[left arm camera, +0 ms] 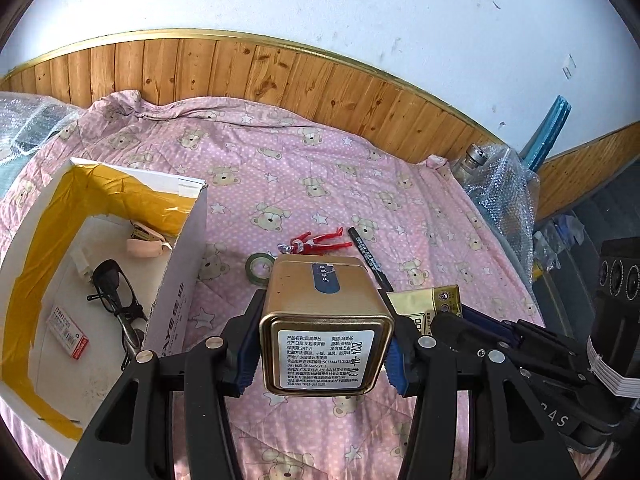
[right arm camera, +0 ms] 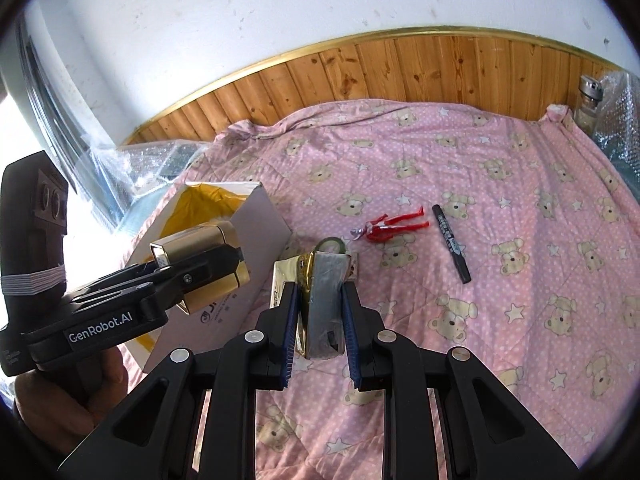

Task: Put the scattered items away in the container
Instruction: 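Lift the gold tin and tissue pack and carry them toward the box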

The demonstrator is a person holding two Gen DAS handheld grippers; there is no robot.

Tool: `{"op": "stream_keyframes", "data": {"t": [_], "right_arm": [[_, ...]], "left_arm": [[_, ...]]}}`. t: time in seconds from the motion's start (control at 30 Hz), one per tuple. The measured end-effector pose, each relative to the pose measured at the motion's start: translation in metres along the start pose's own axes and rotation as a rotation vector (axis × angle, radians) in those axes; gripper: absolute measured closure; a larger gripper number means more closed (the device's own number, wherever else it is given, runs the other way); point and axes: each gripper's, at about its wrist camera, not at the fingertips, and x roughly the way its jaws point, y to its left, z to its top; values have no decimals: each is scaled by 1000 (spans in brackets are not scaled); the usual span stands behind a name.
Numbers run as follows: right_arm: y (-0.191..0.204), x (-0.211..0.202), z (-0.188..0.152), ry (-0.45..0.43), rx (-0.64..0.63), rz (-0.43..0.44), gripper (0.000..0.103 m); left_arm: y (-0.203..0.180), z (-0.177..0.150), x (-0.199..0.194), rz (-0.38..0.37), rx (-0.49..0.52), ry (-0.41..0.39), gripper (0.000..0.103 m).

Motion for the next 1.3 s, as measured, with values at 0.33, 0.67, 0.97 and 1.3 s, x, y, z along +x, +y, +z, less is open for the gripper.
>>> {"op": "stream_keyframes", "data": {"t": [0.33, 0.67, 0.97, 1.3], "right_arm": [[26, -15, -7, -21, -36, -11, 81], [60, -19, -10, -23, -89, -5, 81], [77, -26, -8, -37, -117, -10, 81], [92, -23, -5, -35, -147, -9, 81]], "left_arm": [[13, -11, -30, -9, -15, -39, 51], [39, -25, -57, 3, -57, -73, 51], [50, -30, -76, -2, -71, -103, 51], [64, -35, -86, 1, -94, -117, 51]]}}
